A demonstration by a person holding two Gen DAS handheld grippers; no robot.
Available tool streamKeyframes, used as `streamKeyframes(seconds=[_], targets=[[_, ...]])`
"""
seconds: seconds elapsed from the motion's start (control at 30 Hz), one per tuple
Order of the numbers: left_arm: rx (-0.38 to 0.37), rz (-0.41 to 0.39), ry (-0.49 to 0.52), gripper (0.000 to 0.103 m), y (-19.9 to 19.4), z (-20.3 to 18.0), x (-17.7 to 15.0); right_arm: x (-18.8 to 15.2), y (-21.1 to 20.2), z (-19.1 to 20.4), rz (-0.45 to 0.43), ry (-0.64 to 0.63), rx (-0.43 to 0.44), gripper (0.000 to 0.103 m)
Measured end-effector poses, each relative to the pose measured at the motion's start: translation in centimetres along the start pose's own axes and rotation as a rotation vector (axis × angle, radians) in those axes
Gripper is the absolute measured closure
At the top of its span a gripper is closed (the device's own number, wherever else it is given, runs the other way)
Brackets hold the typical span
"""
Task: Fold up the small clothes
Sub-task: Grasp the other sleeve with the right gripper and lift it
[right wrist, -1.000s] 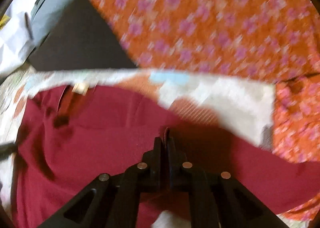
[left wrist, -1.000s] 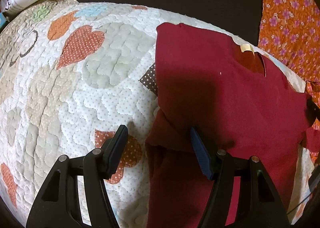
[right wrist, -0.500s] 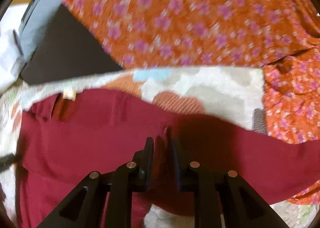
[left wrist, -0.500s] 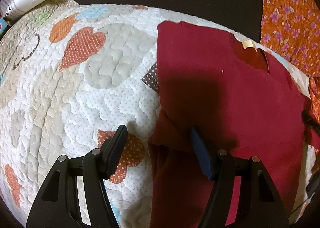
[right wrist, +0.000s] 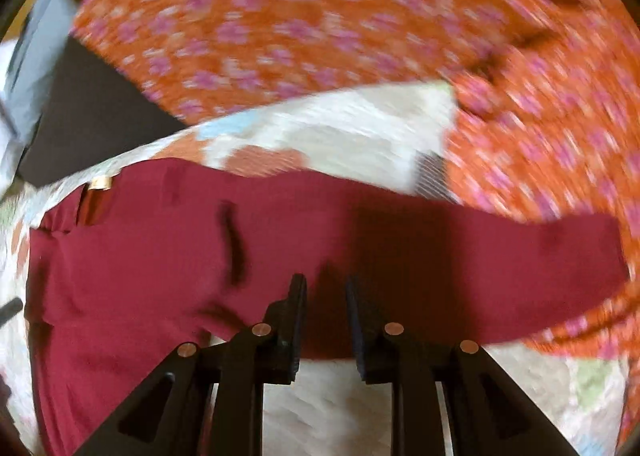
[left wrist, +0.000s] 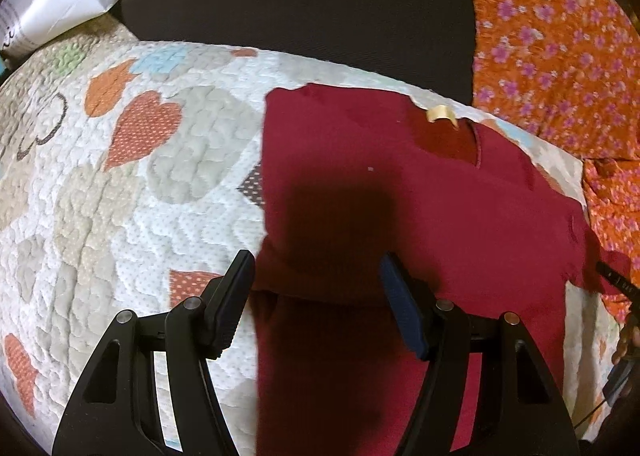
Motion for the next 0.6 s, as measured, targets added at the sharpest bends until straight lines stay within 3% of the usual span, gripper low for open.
streamKeyframes(seconds=[0.13,0.23,0.5,0.57,0.6], targets=[[-0.067,0.017,0.02,0.037,0.5,-1.7,-0.1,-2.2,0.5,-3.8,0.04,0.078,-0.001,0.082],[-0.113,0.035,0.029,0.038,1.0,-3.1,-0.2,-2.5,0.3,-4.2,0.026,0.091,0.015,0.08],[-0.156,0.093,0.065,0.037,2.3,-5.2,-0.9,-3.8,-0.2,-7.2,0.011,0.216,0.063,0.075],[-0.191,0.098,0.066,0.036,2.1,-5.9,-0.9,-4.6,-0.6,-8.6,0.003,0.246,0.066,0.075],[-0.206,0.103,0.068,0.03,2.0,-6.3,-0.9,-4.9,-0.9,-9.4,-0.006,0.265,0.053,0.075]])
Point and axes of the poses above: each gripper's, at about its wrist camera, not at the fingertips, and y roughly the way its jaws point, z to its left, x to its top, the point moved 3 cm from there along y, roughly the way its jaws point, and after that the axes turned 8 degrees about -y, right-handed, at the moved point
